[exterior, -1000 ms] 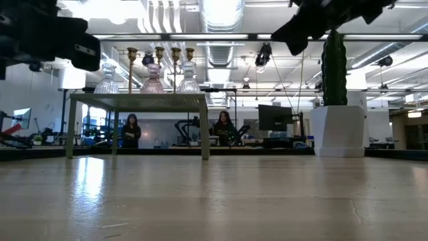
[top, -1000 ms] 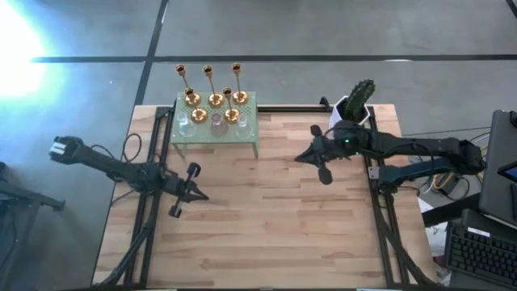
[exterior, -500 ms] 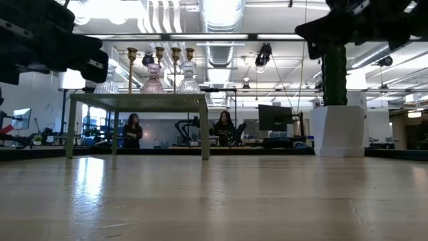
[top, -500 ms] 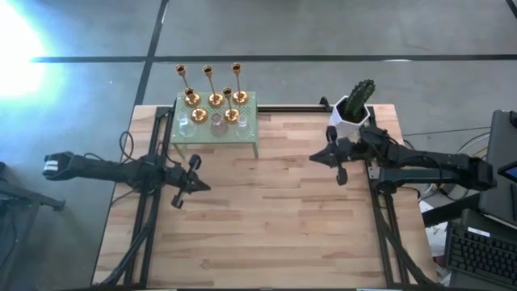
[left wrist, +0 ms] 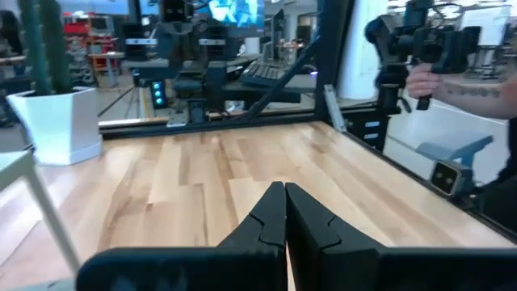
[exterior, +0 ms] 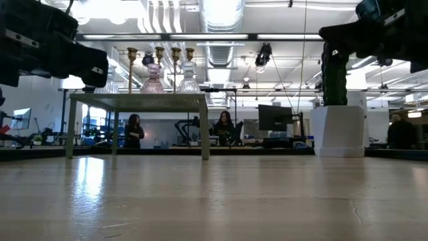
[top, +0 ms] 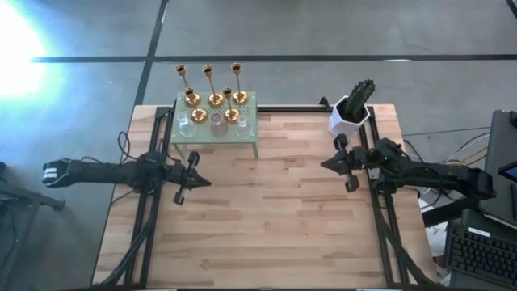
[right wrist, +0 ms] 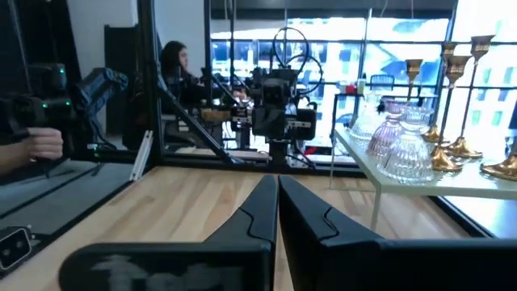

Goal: Pick & Place candle stick holders
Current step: Return to Home Position

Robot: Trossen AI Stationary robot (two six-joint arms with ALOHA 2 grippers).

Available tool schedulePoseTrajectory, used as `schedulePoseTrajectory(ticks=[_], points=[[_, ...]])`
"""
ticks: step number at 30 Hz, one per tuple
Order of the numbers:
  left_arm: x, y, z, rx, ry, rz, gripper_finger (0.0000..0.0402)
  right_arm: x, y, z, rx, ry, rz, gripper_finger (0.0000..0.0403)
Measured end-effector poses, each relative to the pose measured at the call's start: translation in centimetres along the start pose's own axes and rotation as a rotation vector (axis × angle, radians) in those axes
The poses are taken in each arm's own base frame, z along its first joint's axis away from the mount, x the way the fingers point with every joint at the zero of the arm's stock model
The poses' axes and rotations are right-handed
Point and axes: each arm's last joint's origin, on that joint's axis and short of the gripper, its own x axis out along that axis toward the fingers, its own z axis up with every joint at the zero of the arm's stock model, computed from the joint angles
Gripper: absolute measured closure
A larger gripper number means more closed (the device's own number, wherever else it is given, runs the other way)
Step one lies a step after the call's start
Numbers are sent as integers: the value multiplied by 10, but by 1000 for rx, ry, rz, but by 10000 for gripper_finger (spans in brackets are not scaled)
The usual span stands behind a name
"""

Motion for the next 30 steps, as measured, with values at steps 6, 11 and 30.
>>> schedulePoseTrajectory(ticks=[6, 11, 30], points=[[-5, 9, -4, -17, 39, 85, 401, -9, -4, -10, 10, -4, -74, 395], [-9, 18, -6, -34, 59, 131, 401, -16, -9, -22, 27, 16, -133, 395], [-13, 26, -7, -354, 26, 253, 376, -20, -16, -24, -104, 40, -198, 394]])
